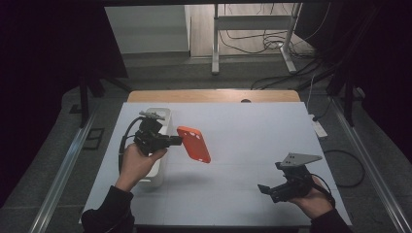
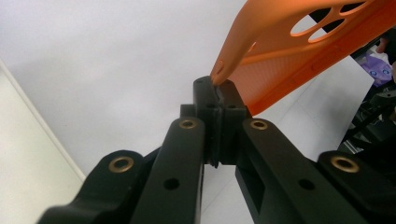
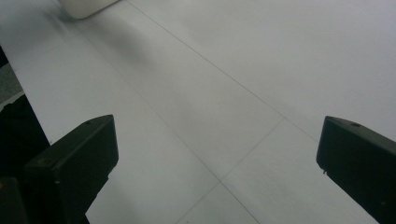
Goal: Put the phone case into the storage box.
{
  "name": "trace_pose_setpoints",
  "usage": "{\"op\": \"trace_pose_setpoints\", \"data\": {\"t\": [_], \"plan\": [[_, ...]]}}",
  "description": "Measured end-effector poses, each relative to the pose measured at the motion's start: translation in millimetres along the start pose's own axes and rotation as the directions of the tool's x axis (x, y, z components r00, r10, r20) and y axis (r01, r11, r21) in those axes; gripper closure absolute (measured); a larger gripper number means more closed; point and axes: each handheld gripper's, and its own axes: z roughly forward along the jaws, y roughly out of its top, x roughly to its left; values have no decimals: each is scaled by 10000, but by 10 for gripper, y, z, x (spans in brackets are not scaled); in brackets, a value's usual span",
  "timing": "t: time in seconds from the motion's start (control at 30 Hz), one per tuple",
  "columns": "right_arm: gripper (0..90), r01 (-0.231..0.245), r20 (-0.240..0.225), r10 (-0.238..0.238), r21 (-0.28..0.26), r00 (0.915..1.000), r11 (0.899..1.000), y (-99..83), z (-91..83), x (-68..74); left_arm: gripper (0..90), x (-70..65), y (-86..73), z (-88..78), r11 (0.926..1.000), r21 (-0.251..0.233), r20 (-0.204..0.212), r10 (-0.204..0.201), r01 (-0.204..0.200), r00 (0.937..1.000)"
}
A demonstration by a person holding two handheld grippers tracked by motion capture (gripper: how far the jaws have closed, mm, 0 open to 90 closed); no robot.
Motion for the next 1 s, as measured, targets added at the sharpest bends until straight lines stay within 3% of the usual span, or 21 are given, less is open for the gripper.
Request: {"op": "trace_pose_setpoints", "data": {"t": [0.37, 0.6, 1.0], "plan": [[0, -305, 299, 307, -75, 9991, 9995, -114, -94, -83, 892, 60, 58, -72, 9999, 6, -120, -165, 165, 9998], [0, -579, 723, 583, -77, 9957, 9983, -193, -183, -138, 892, 106, 137, -139, 9998, 15, -318, -193, 194, 9993], [0, -1127, 1335, 1107, 74, 9849, 9936, -314, -317, -212, 892, 217, 232, -217, 9993, 128, -610, -329, 337, 9976]]}}
